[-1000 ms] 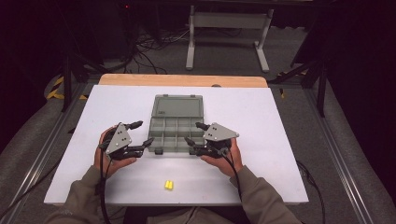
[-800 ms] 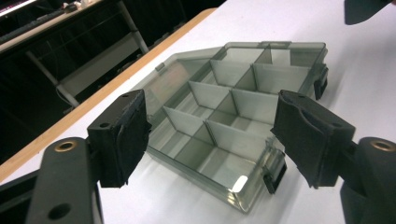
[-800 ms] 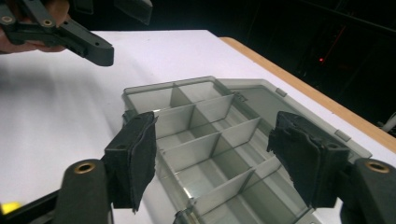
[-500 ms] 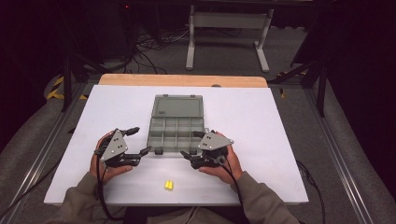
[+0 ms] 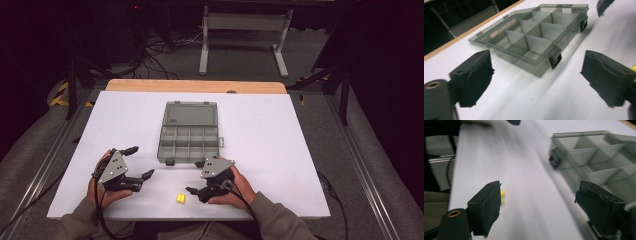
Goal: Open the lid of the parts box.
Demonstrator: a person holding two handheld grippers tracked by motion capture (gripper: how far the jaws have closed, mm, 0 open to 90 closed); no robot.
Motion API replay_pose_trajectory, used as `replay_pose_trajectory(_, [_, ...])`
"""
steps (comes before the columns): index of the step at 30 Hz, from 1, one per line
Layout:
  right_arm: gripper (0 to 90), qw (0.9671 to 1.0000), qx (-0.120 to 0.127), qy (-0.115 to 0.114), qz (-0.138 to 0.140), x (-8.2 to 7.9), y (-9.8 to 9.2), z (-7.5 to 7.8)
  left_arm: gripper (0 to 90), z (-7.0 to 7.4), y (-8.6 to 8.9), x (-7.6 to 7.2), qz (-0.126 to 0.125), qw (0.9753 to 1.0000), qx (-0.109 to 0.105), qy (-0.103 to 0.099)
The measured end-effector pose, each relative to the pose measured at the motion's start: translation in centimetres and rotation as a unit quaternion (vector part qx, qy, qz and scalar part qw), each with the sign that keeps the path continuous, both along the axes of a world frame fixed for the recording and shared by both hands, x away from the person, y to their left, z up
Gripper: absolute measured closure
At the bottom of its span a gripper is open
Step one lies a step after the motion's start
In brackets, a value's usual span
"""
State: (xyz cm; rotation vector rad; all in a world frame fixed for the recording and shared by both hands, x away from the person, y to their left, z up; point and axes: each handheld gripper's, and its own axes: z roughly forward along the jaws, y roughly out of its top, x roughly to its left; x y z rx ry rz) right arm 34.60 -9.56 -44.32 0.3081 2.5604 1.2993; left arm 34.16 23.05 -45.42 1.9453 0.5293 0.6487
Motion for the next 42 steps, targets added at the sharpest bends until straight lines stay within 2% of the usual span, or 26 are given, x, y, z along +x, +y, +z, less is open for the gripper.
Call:
replay_pose_trajectory(5, [25.2, 0.9986, -0.012, 0.034, 0.039, -0.6, 1.0, -0.9, 4.5, -0.5, 0.8, -1.0, -0.01, 0.9999, 0.005, 0.007])
replay_pose_trajectory(9, [28.5, 0.9965, -0.032, 0.047, 0.061, -1.1, 1.8, -1.7, 2.9, -0.8, 1.3, -1.4, -0.008, 0.9999, 0.001, 0.01])
replay_pose_trajectory(15, [39.6, 0.9946, -0.05, 0.057, 0.07, -1.1, 2.4, -2.4, 2.8, -1.1, 1.3, -1.8, -0.011, 0.9996, 0.023, 0.007])
replay_pose_trajectory(17, [44.9, 0.9939, -0.054, 0.061, 0.074, -0.9, 2.6, -2.6, 2.8, -1.2, 1.3, -1.8, -0.012, 0.9997, 0.02, 0.008])
replay_pose_trajectory(19, [46.3, 0.9938, -0.054, 0.062, 0.075, -0.9, 2.6, -2.6, 2.9, -1.2, 1.2, -1.7, -0.013, 0.9997, 0.02, 0.01])
replay_pose_trajectory(26, [67.2, 0.9926, -0.052, 0.061, 0.091, -0.9, 2.5, -2.6, 3.2, -1.5, 1.1, -1.4, -0.016, 0.9994, 0.028, 0.013])
replay_pose_trajectory(34, [70.1, 0.9915, -0.049, 0.061, 0.104, -0.8, 2.4, -2.4, 3.3, -1.5, 1.4, -1.5, -0.014, 0.9995, 0.024, 0.014])
replay_pose_trajectory(37, [70.4, 0.992, -0.049, 0.052, 0.104, -0.9, 2.2, -1.9, 3.2, -1.5, 1.4, -1.5, -0.015, 0.9995, 0.024, 0.015])
replay_pose_trajectory(42, [70.5, 0.994, -0.031, 0.042, 0.096, -0.8, 1.5, -0.9, 3.2, -1.4, 1.3, -1.5, -0.015, 0.9996, 0.023, 0.012])
